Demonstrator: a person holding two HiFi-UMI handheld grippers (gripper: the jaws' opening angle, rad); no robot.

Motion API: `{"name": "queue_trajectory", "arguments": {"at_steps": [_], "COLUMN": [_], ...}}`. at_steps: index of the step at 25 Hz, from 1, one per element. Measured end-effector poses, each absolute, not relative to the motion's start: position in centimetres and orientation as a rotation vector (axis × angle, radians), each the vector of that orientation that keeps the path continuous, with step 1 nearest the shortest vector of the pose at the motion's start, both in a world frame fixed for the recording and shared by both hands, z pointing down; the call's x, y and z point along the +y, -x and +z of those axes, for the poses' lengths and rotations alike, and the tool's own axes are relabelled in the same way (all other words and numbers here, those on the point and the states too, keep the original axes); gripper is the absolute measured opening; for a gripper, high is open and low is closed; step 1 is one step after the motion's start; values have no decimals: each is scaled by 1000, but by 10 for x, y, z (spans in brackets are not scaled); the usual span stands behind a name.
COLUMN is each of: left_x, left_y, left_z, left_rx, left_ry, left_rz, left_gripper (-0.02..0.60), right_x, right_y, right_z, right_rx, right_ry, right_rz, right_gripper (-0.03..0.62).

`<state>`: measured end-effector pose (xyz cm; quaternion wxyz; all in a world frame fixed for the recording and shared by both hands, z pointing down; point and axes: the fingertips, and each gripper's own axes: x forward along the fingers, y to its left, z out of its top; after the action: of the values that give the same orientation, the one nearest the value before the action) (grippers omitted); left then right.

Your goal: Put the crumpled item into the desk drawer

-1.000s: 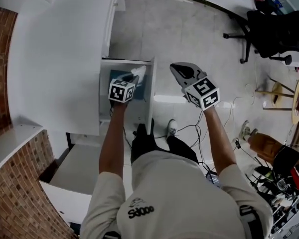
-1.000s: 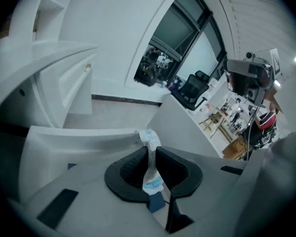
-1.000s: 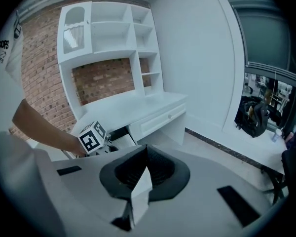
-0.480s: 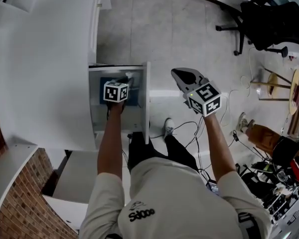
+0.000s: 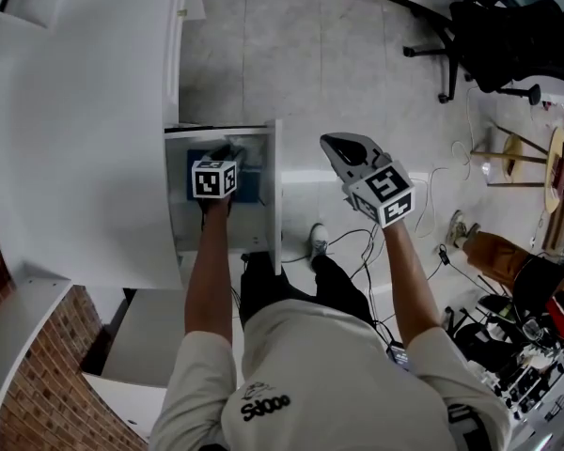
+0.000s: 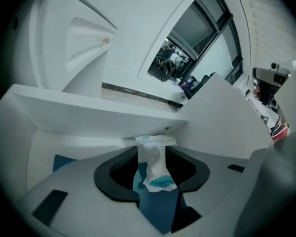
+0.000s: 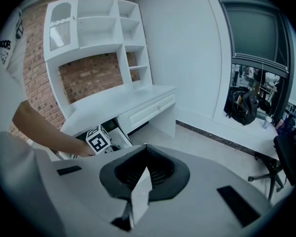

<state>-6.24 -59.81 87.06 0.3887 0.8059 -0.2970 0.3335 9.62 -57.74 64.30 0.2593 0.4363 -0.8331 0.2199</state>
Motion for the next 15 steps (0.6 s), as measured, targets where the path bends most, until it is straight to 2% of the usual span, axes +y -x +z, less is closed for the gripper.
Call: {"name": "queue_trajectory", "arguments": {"at_steps": [4,10,15], "left_x": [-598,-597,-585], "left_y": [76,91,118], "left_z": [844,784,732], "left_rx": [-838,-1005,-1097], "left_ry": [-2095,-2149,-2194], "left_rz": [835,770,700], "left_gripper": [181,63,20], "right_x": [-574,-572,-562], "right_y": [-91,-94,-80], "right_z": [632,602,582], "right_rx": [-2291,-2308,-2306], "right_ry": [-1175,-1190,-1190], "right_rz": [611,571,497], "right_gripper": [-5,-5,-5]}}
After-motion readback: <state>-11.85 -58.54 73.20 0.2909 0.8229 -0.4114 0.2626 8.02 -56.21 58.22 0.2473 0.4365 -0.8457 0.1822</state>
